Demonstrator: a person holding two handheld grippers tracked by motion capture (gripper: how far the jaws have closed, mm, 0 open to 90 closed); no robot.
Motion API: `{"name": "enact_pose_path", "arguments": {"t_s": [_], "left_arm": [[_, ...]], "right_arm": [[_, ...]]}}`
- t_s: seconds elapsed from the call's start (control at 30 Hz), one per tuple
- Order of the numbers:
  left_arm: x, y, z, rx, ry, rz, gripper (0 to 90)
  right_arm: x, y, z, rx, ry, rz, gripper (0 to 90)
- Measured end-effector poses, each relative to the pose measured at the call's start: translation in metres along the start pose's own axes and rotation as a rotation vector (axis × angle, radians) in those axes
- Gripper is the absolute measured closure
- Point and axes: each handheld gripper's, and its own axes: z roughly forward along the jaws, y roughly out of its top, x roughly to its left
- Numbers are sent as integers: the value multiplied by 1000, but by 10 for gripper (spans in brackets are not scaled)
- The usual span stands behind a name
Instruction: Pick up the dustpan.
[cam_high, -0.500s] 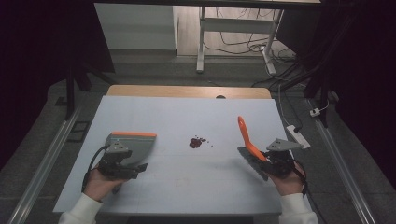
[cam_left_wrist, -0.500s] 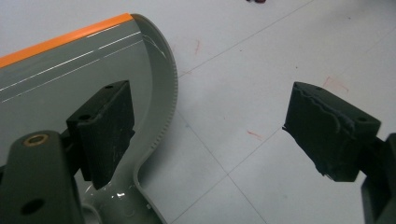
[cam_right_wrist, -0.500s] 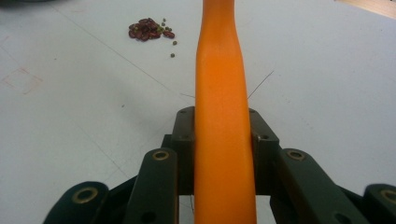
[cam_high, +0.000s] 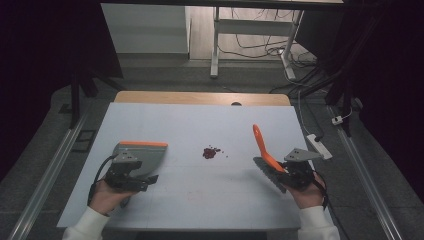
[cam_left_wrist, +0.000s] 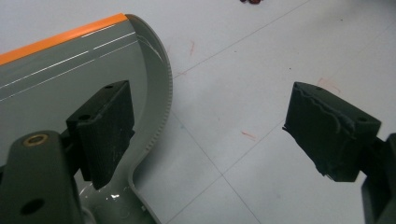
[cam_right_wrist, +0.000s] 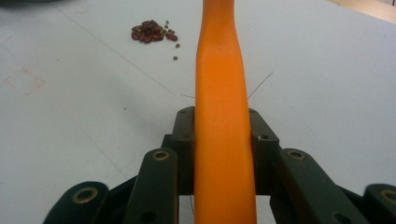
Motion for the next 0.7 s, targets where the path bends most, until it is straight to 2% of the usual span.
{"name": "enact_pose_path", "arguments": {"t_s": [0.17,0.33,0.47,0.7], "left_arm": [[1,2,-4,-11,8,-2,167],[-4,5,-9,-16,19,15,168],[-11,13,-12,-24,13,39,168],[-15,18,-10,-6,7,43,170]], "right_arm": [[4,4,2,-13,-11,3,699],[8,5,2,-10,-4,-19,699],[6,5,-1,-16,-7,-5,699],[1,1,0,0,-15,13,699]]}}
